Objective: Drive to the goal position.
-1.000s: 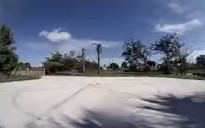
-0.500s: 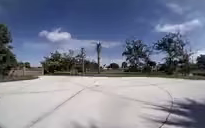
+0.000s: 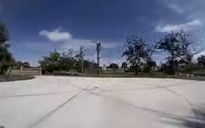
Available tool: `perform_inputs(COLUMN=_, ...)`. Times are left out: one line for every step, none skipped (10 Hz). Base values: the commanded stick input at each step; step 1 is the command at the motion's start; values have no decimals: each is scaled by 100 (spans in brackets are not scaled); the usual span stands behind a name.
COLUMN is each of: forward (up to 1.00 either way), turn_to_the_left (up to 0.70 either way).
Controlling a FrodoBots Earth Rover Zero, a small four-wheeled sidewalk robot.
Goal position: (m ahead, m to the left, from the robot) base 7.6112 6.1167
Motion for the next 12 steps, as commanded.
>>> perform_inputs(forward=85, turn_to_the_left=0)
perform_inputs(forward=85, turn_to_the_left=0)
perform_inputs(forward=85, turn_to_the_left=0)
perform_inputs(forward=85, turn_to_the_left=0)
perform_inputs(forward=85, turn_to_the_left=0)
perform_inputs(forward=85, turn_to_the_left=0)
perform_inputs(forward=85, turn_to_the_left=0)
perform_inputs(forward=85, turn_to_the_left=0)
perform_inputs(forward=85, turn_to_the_left=0)
perform_inputs(forward=85, turn_to_the_left=0)
perform_inputs(forward=85, turn_to_the_left=0)
perform_inputs(forward=85, turn_to_the_left=0)
